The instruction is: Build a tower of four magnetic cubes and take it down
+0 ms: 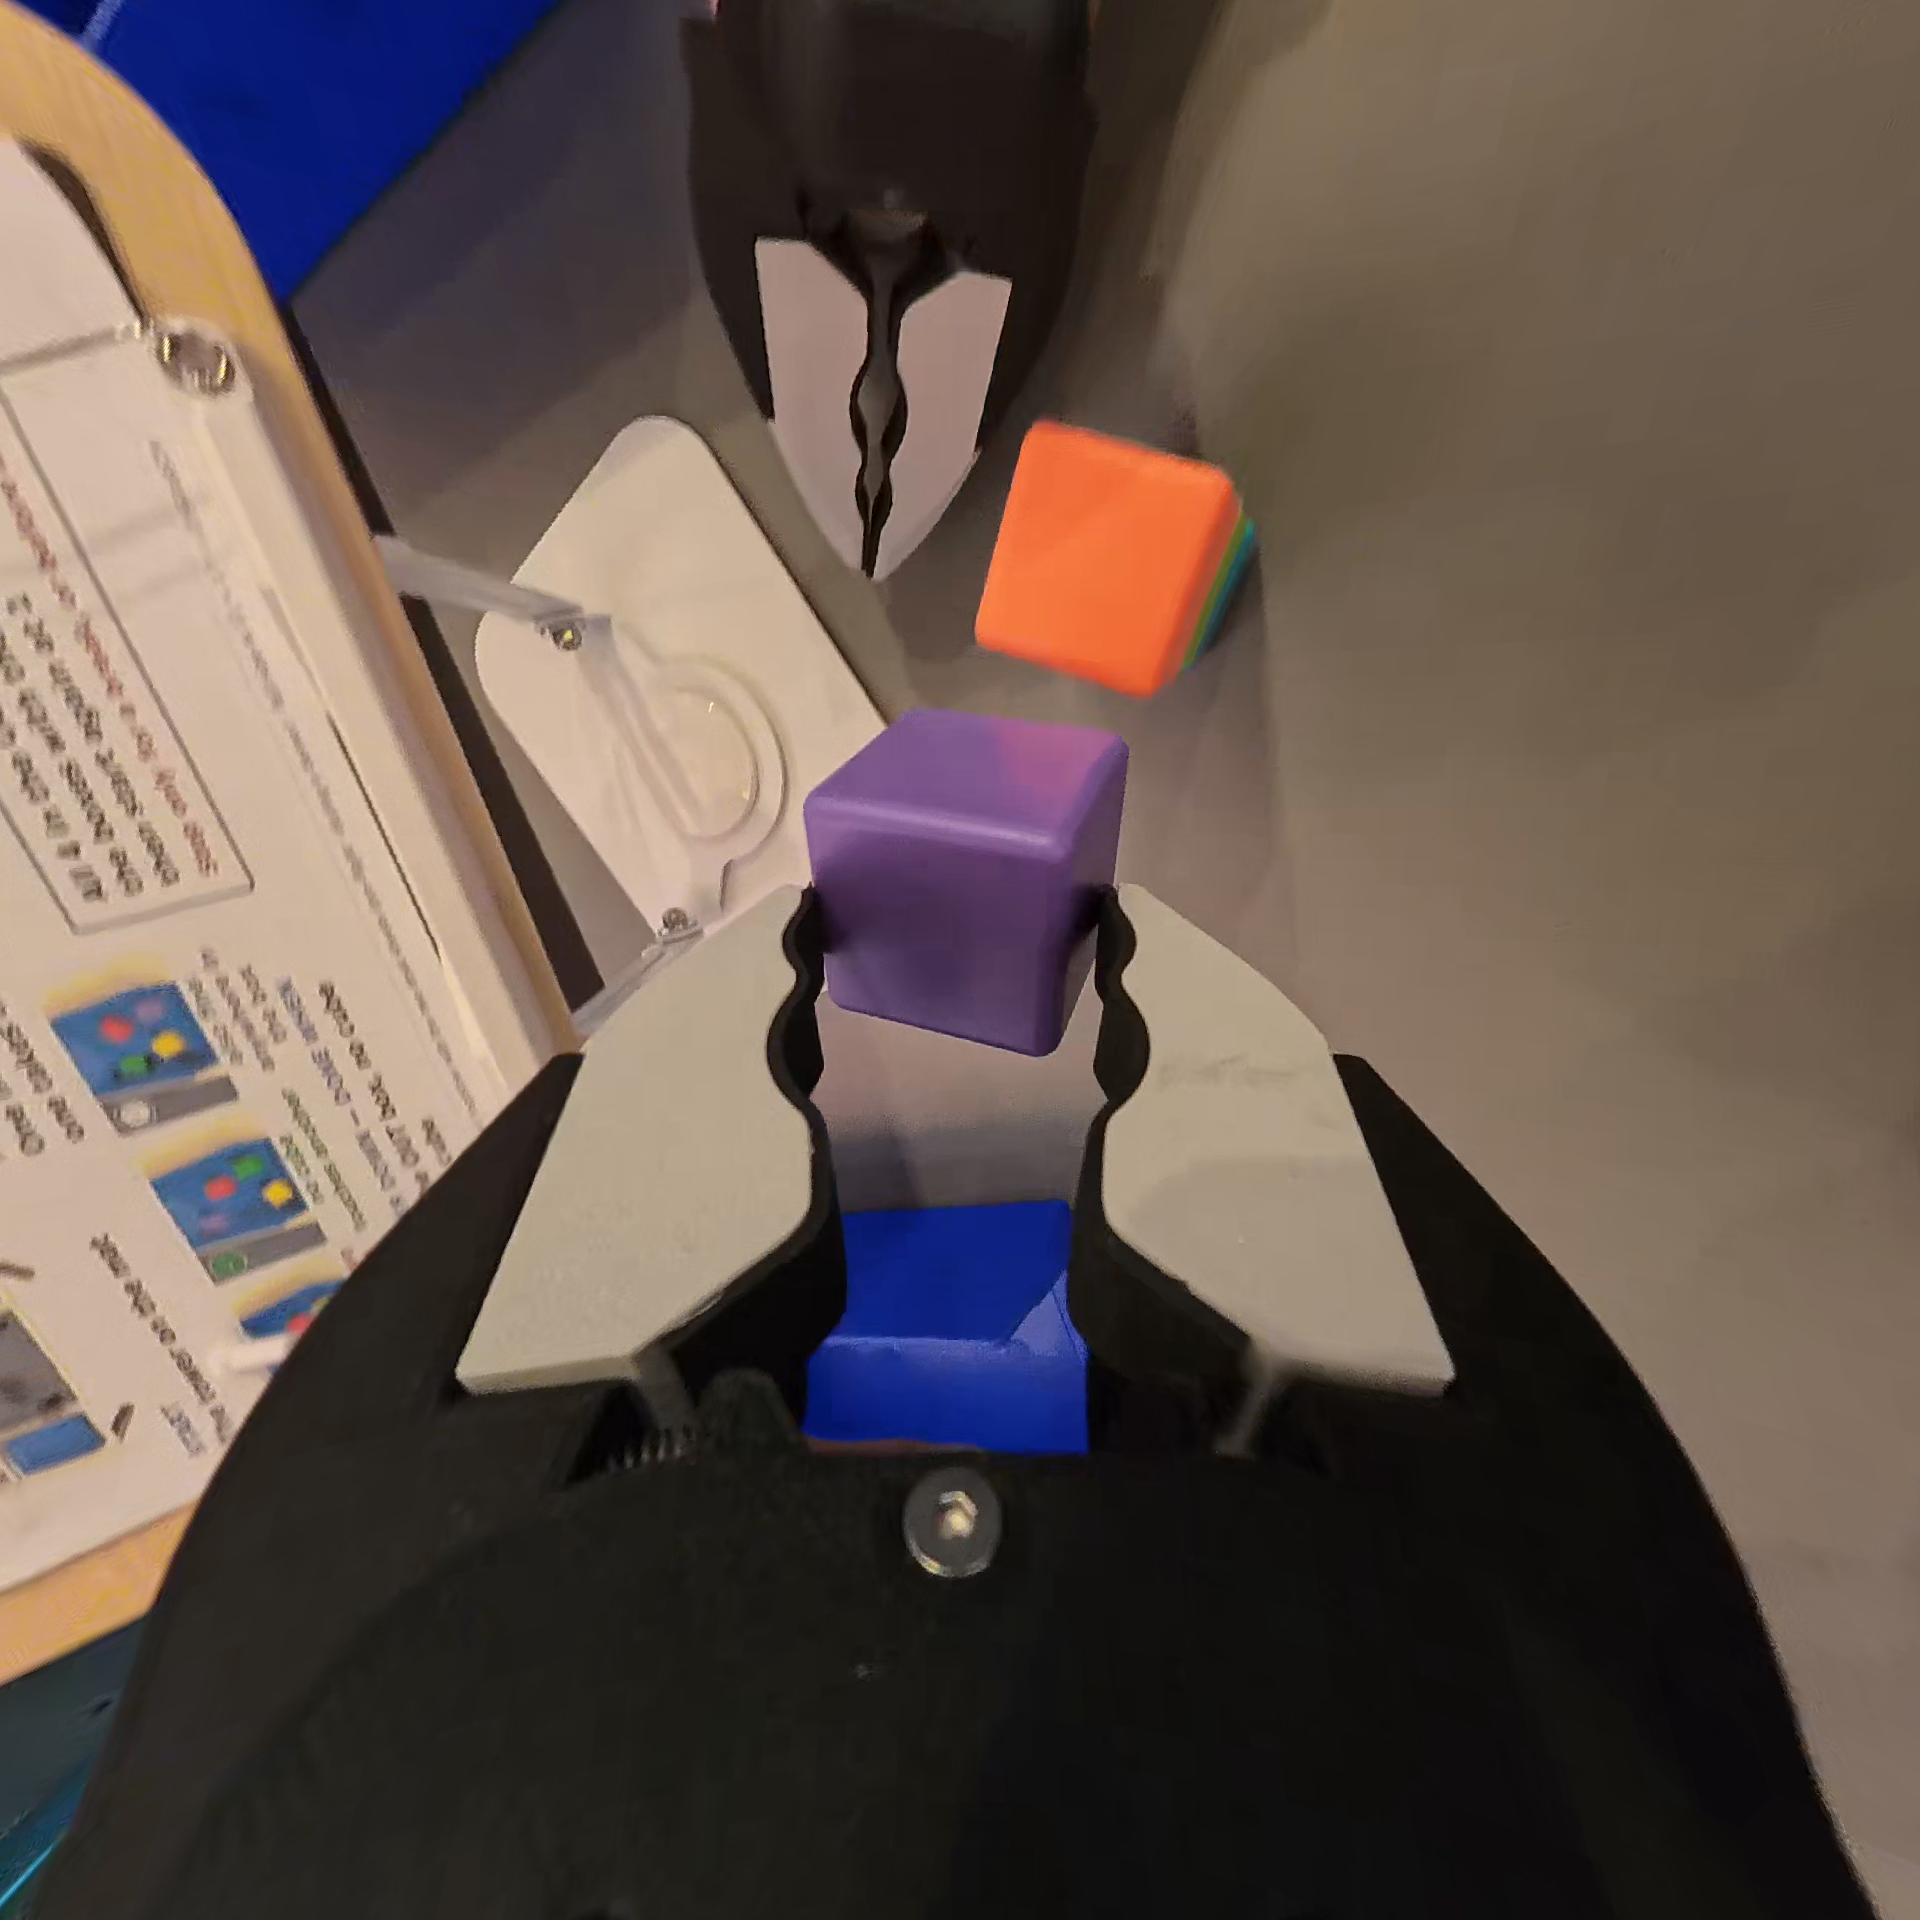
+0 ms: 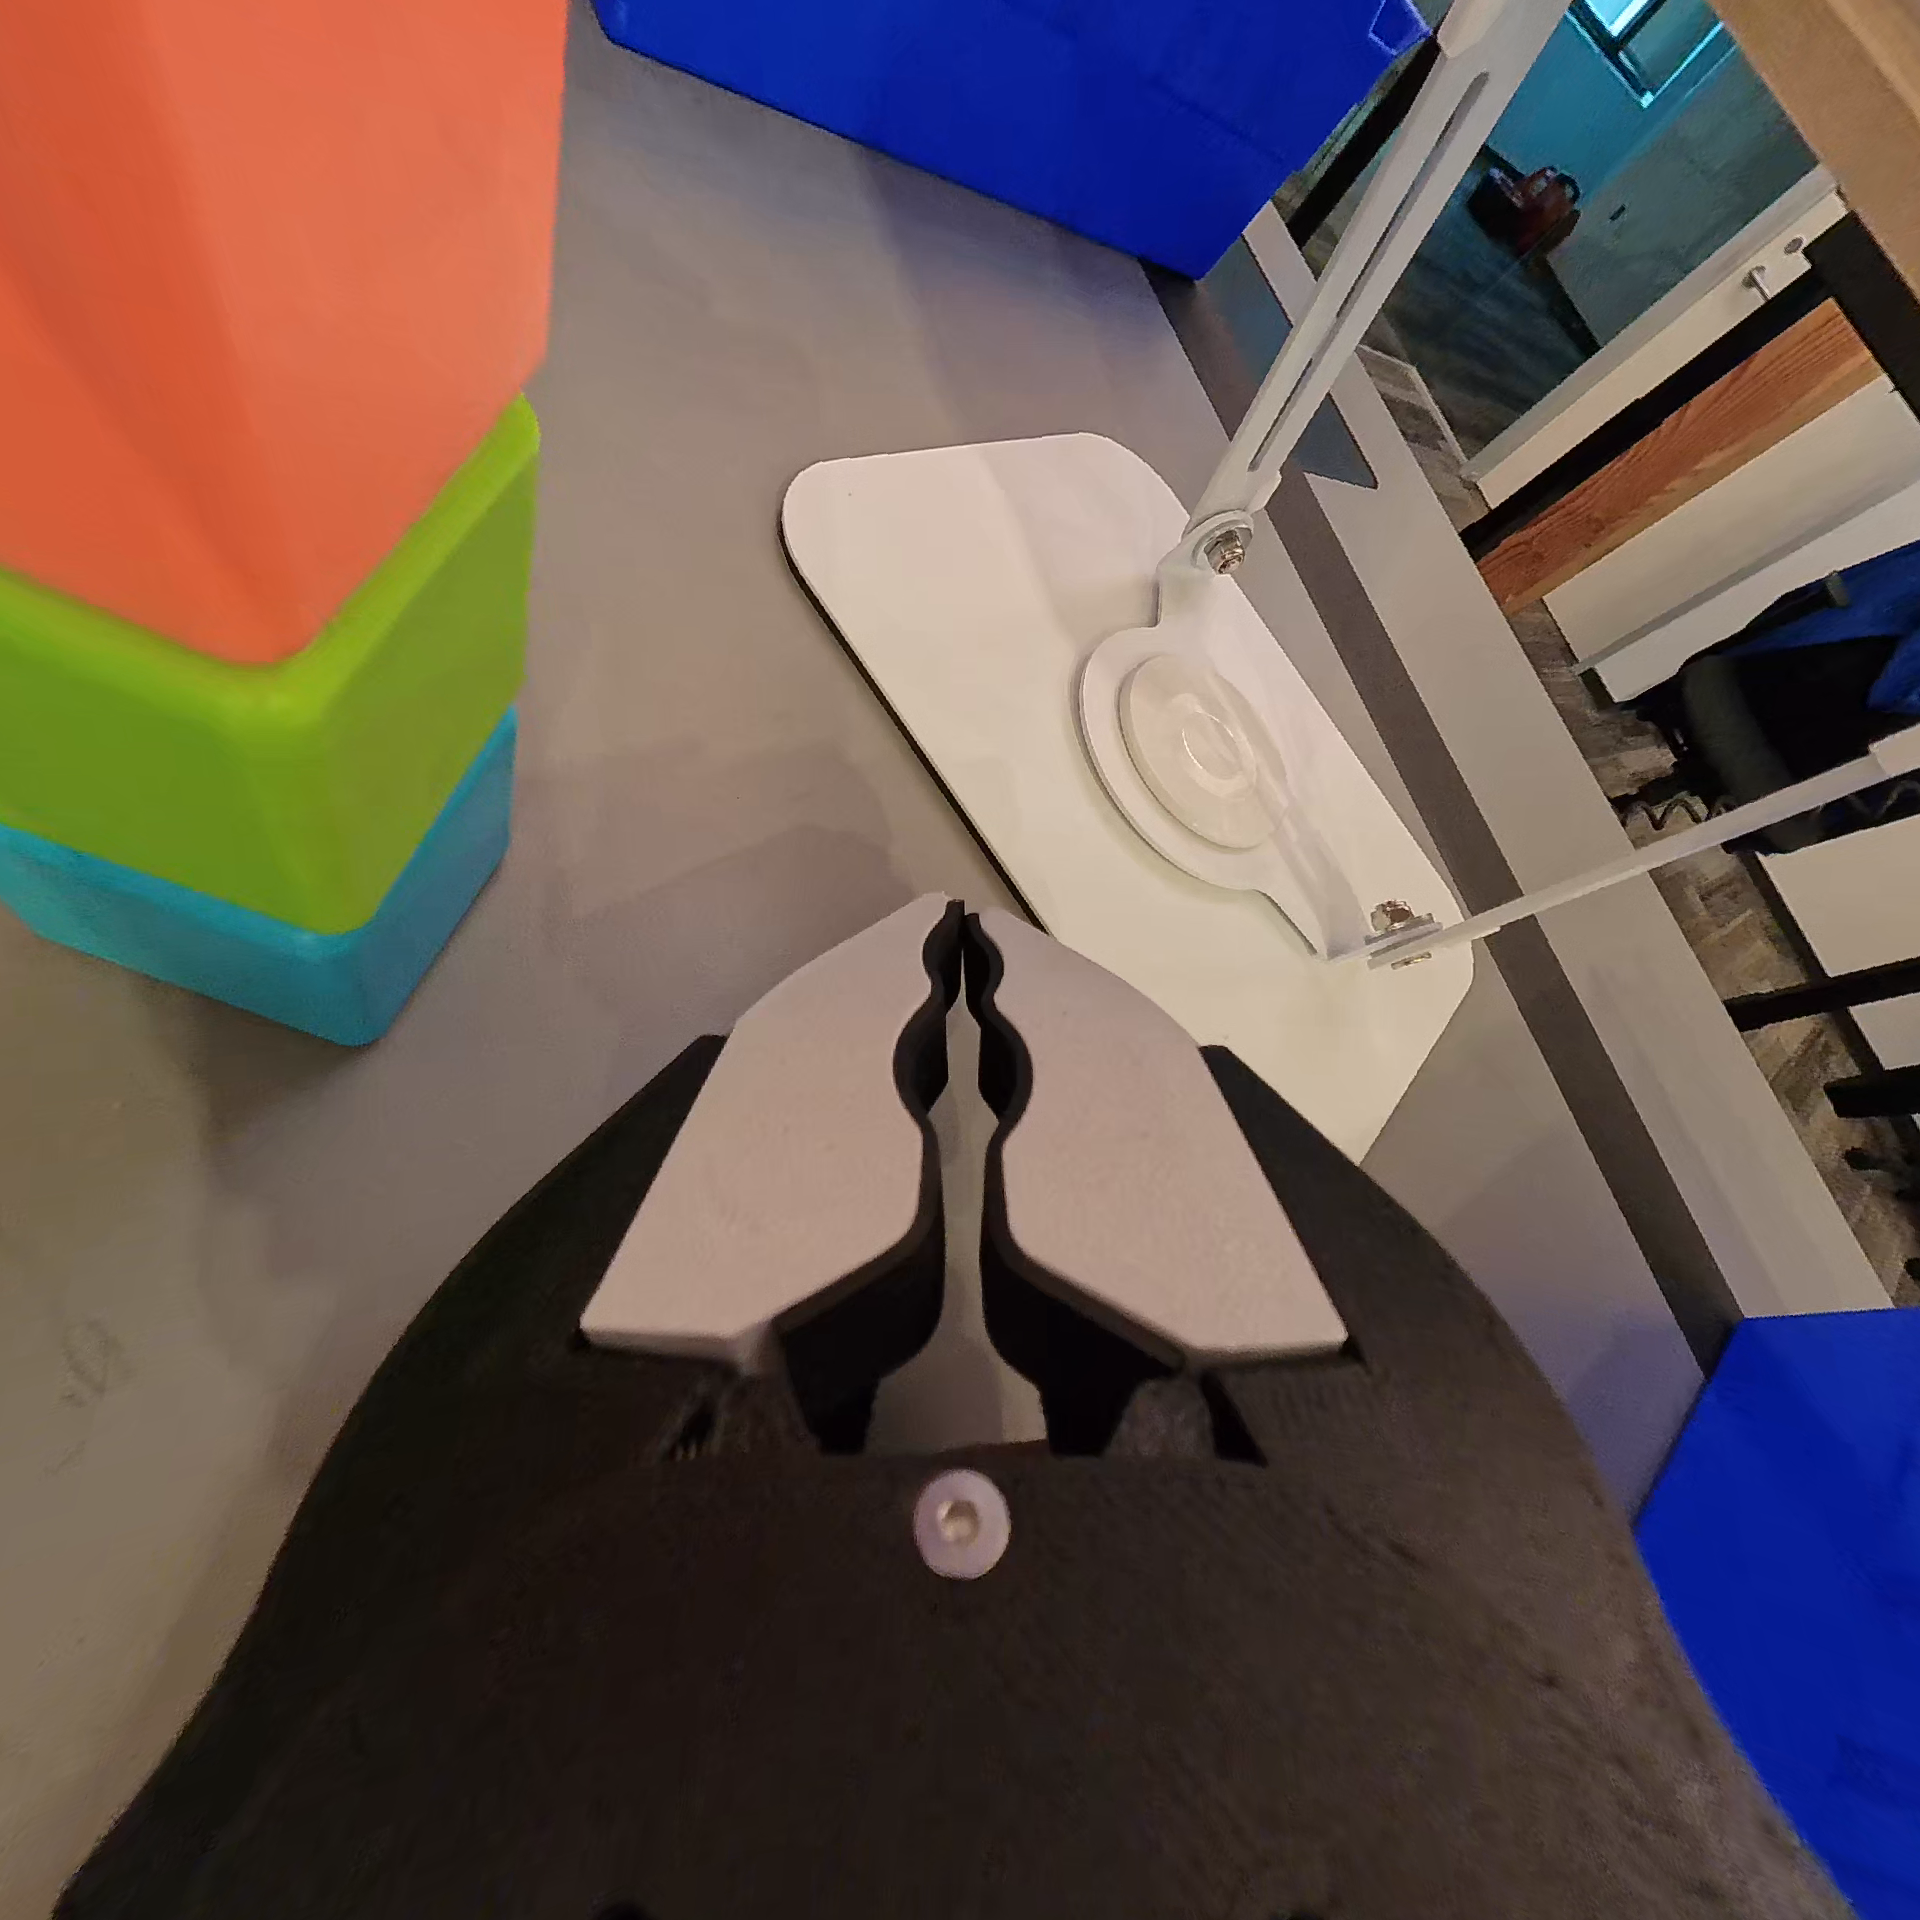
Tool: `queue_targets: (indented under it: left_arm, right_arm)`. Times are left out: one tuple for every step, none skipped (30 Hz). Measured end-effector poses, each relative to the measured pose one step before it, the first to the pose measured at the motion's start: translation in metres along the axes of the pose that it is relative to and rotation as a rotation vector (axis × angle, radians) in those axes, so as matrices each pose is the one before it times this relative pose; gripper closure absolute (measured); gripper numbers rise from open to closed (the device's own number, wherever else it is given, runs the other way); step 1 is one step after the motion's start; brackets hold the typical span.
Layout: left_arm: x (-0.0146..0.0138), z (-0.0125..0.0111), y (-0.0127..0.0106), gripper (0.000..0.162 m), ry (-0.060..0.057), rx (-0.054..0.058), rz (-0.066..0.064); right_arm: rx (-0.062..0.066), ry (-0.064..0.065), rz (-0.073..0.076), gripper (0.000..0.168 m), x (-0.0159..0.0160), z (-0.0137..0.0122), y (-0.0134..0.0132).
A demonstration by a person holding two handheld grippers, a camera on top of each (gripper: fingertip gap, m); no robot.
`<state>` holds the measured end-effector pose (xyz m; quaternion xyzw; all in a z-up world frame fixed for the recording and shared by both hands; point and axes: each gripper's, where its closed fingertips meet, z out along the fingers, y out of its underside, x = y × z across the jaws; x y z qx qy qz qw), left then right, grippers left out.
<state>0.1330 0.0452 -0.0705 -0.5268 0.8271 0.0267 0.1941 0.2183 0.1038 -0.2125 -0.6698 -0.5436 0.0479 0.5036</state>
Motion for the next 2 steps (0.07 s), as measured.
queue_targets:
  left_arm:
    - [0.00178, 0.00276, -0.00587, 0.112, 0.0065, -0.0079, 0.0042]
    - [0.00158, 0.00303, -0.00415, 0.112, -0.0012, -0.0170, 0.0166]
  right_arm:
    - [-0.0004, -0.0001, -0.0013, 0.168, -0.00018, 0.00013, 0.00006]
    - [-0.0010, 0.0001, -0.0017, 0.168, -0.00012, 0.00008, 0.00013]
